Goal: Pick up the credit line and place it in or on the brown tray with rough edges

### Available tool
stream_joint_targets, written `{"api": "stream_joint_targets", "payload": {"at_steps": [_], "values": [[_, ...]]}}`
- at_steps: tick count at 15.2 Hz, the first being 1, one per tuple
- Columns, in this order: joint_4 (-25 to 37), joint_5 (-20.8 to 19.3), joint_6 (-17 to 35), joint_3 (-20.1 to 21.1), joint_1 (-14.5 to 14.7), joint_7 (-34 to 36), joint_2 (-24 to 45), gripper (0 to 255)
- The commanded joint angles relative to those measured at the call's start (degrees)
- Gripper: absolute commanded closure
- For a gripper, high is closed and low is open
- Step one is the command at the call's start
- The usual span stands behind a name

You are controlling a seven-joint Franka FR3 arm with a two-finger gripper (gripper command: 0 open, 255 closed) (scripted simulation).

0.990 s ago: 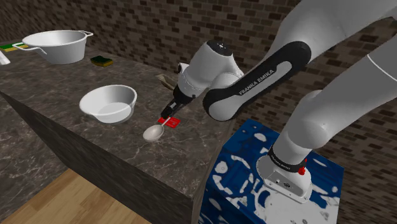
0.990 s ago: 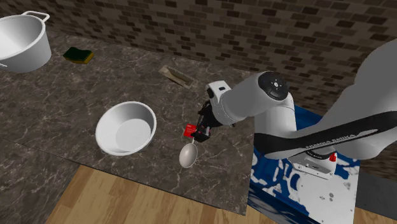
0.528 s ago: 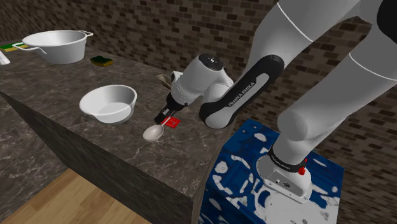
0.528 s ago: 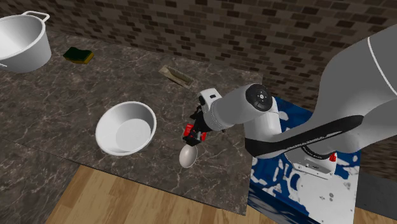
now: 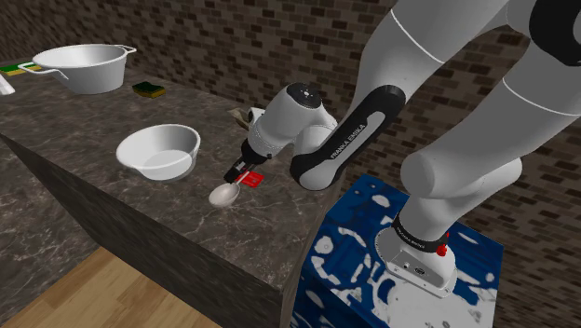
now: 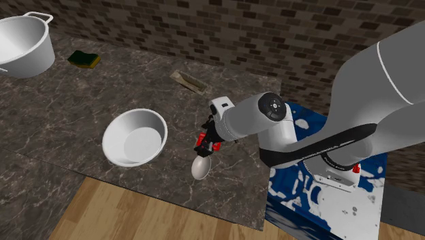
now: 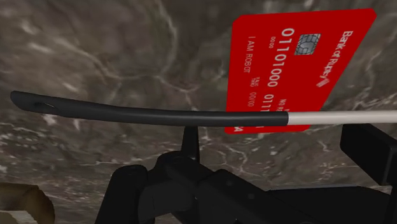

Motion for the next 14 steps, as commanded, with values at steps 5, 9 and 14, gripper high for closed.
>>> {"api": "stream_joint_targets", "payload": {"at_steps": [5, 9, 14], "values": [[-0.02, 0.12, -0.09, -0.23, 0.42, 0.08, -0.11, 255], [0.05, 0.23, -0.35, -1.46, 1.62, -0.11, -0.12, 255], [0.21, 2.7, -2.89, -13.15, 13.66, -2.59, -1.1, 255]]}}
